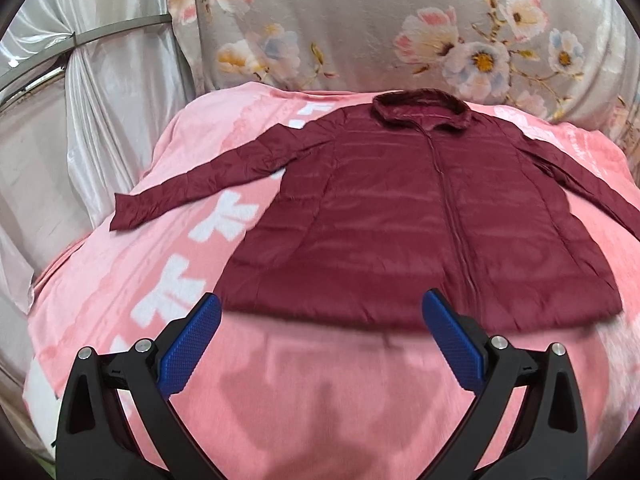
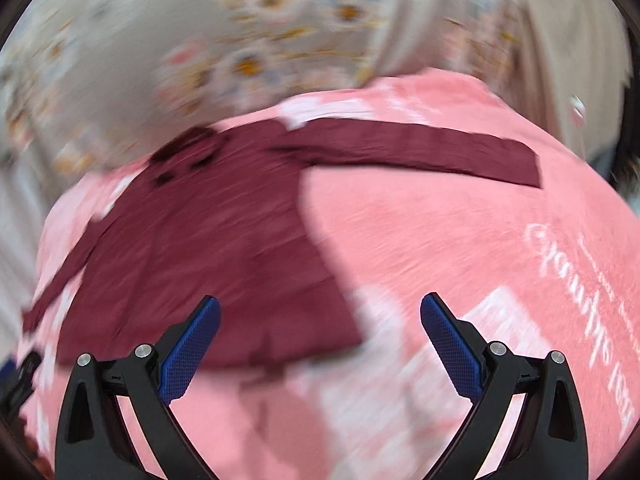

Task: Fold large clothes
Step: 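Grasp the jacket sleeve cuff with the right gripper and lift it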

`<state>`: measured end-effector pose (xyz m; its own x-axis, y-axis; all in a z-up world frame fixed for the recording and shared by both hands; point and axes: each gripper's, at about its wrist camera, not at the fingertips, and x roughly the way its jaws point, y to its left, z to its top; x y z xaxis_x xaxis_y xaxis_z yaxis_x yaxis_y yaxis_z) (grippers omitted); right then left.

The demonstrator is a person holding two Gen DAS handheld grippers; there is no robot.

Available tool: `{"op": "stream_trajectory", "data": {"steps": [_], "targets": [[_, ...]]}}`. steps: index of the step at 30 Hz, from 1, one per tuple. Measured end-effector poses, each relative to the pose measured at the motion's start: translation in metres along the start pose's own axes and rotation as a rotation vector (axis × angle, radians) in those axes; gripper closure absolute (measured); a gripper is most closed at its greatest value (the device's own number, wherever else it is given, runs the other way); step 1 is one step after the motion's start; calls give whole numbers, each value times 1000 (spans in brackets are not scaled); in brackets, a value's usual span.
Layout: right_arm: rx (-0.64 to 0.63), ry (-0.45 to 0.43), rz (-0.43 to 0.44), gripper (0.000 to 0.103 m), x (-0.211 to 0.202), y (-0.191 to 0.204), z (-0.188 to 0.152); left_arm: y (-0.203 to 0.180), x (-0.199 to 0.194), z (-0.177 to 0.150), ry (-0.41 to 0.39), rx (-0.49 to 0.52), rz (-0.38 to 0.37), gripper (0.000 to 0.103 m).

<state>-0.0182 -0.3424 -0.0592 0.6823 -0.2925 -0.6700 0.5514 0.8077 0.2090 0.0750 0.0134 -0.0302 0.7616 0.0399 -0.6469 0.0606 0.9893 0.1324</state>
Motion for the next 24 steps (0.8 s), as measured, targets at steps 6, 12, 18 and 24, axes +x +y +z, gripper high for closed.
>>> {"op": "stream_trajectory", "data": {"steps": [6,12,18,24], "targets": [[327,-9,-45,5,71,-111,62,1,56,30,79,10,37,5],[539,-23,-160,5,127,-187,99,10,100,54,80,18,112,5],[592,-66,-253,20,154,-210,116,24,136,70,98,-20,133,5],[531,-63,-223,95,181,-183,160,38,168,77,148,-105,121,5]]}}
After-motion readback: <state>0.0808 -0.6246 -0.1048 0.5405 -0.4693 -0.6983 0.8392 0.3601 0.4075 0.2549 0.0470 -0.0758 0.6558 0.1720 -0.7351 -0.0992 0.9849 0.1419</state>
